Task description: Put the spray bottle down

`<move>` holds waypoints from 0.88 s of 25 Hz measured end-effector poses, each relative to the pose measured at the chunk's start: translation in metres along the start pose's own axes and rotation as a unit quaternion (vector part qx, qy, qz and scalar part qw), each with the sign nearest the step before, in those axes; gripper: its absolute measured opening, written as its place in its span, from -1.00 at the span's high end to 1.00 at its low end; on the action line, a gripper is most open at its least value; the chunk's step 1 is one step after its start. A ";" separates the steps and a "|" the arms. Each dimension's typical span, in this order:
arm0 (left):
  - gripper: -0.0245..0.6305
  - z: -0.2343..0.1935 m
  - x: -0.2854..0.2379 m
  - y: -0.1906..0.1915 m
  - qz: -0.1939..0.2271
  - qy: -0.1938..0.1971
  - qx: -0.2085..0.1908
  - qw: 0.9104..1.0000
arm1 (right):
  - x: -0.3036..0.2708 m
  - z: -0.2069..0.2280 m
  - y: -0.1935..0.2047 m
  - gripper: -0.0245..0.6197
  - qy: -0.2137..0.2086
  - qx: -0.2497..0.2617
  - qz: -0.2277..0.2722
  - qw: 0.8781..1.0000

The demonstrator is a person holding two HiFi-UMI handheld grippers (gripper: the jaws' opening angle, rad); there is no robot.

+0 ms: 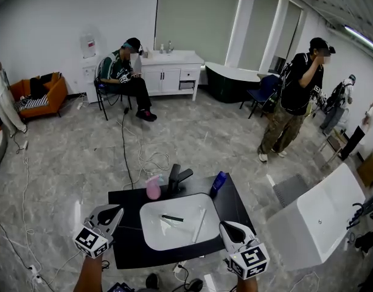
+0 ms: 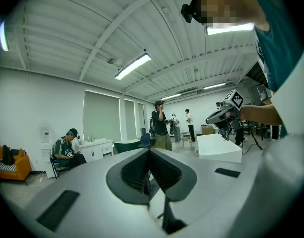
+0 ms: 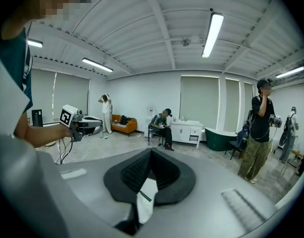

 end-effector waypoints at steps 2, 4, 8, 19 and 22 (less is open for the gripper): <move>0.91 0.006 0.014 -0.011 -0.002 0.000 0.002 1.000 | 0.012 -0.008 -0.007 0.90 -0.002 0.002 0.002 1.000; 0.91 0.015 0.024 -0.020 -0.002 0.010 0.001 1.000 | 0.024 -0.016 -0.016 0.90 -0.008 0.004 0.008 1.000; 0.91 0.041 0.033 -0.042 -0.001 0.039 -0.021 0.999 | 0.044 -0.030 -0.031 0.90 -0.012 0.006 0.028 1.000; 0.91 0.074 0.050 -0.060 0.020 0.064 -0.033 0.997 | 0.087 -0.045 -0.042 0.90 0.001 0.013 0.045 0.999; 0.91 0.078 0.055 -0.062 0.018 0.066 -0.034 0.997 | 0.095 -0.046 -0.043 0.90 0.005 0.013 0.046 0.999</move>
Point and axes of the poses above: the fingertips, and each gripper's own axes: x backward along the fingers, z to its right, y out of its underside, the point moved 5 cm from there along x, backward along the fingers, and after that the axes turned 3 degrees about y, right-handed, at the moved point
